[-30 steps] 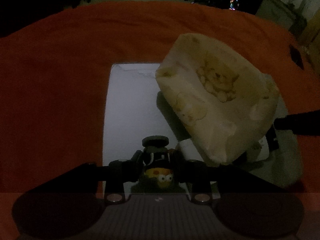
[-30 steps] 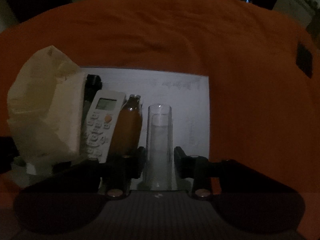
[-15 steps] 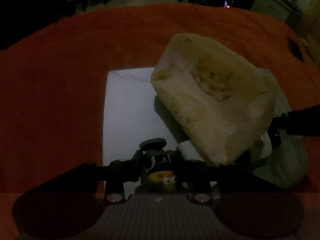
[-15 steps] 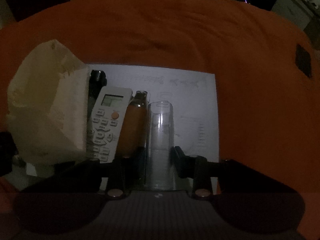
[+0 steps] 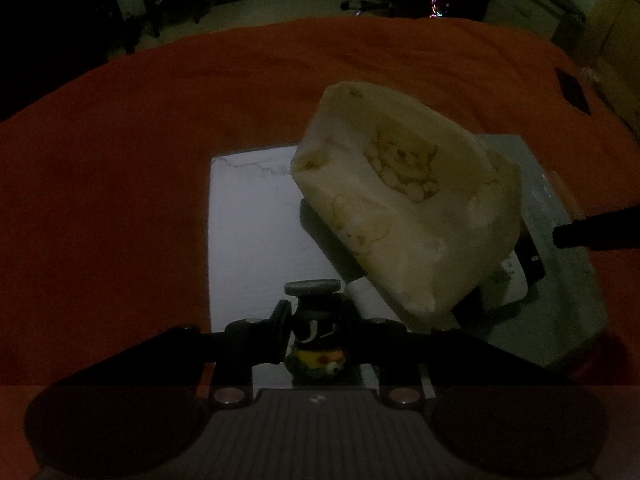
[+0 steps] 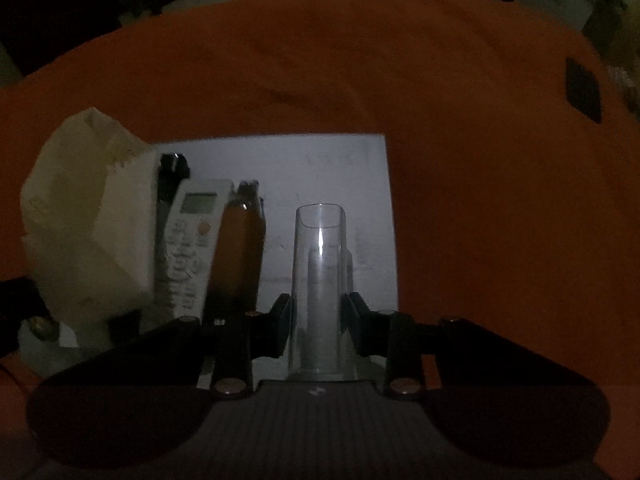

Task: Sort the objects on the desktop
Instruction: 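Grasp the black figurine with the left tool while the right tool grasps the clear glass tube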

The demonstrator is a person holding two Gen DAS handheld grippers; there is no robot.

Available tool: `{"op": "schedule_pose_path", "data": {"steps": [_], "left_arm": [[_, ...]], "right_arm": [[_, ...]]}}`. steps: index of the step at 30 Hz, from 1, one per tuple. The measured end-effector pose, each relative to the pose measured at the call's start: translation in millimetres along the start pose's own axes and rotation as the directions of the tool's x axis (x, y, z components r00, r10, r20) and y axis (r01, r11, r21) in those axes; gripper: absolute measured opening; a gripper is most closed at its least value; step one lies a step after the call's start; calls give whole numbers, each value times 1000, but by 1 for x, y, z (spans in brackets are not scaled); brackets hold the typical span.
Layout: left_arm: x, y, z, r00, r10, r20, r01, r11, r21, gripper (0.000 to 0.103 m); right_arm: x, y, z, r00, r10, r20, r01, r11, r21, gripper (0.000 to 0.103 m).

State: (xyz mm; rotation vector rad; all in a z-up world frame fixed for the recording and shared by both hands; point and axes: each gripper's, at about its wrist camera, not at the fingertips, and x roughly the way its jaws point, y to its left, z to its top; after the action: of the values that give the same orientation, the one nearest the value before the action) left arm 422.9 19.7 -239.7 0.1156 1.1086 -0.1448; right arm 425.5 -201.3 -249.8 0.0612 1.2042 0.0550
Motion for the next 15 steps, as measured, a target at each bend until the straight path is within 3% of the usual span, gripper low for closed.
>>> {"op": "schedule_pose_path", "data": {"steps": [3, 9, 15], "left_arm": [[3, -1, 2, 1000, 13, -7, -13, 1000, 4, 25], [7, -5, -1, 998, 54, -19, -54, 998, 21, 42], [13, -2, -2, 998, 54, -14, -54, 998, 22, 43]], "right_arm": [[3, 5, -2, 1000, -7, -12, 7, 1000, -11, 32], [3, 14, -6, 1000, -11, -20, 10, 999, -34, 32], [4, 23, -11, 1000, -22, -18, 20, 996, -83, 32]]}}
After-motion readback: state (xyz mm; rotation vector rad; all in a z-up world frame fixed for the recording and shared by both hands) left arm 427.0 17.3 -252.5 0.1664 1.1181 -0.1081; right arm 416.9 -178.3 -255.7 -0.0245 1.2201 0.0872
